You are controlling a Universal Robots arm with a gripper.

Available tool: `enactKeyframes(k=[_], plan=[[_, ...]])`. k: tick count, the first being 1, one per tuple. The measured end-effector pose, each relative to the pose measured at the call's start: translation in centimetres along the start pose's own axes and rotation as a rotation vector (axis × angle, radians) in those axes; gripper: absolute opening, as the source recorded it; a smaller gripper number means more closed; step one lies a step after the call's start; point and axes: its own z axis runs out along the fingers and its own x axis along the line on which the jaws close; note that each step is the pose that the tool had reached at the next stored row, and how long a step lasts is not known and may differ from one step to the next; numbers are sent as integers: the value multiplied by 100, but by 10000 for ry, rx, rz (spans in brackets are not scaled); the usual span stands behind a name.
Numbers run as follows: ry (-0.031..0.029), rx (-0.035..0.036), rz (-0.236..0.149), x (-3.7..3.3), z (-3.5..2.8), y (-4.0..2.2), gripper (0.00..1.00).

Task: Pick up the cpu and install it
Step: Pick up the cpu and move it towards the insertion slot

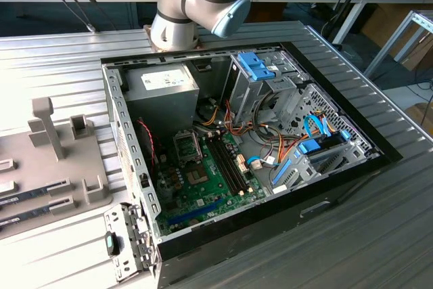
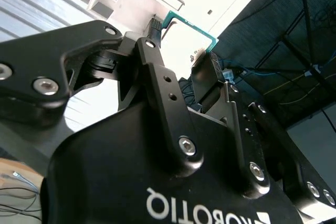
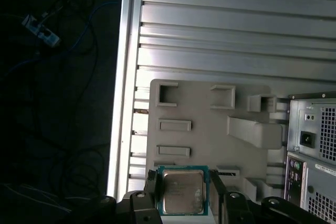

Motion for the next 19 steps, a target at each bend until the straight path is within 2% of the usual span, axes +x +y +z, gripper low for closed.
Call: enactKeyframes(k=[19], plan=[[-1,0,0,-3,-104,2,47]])
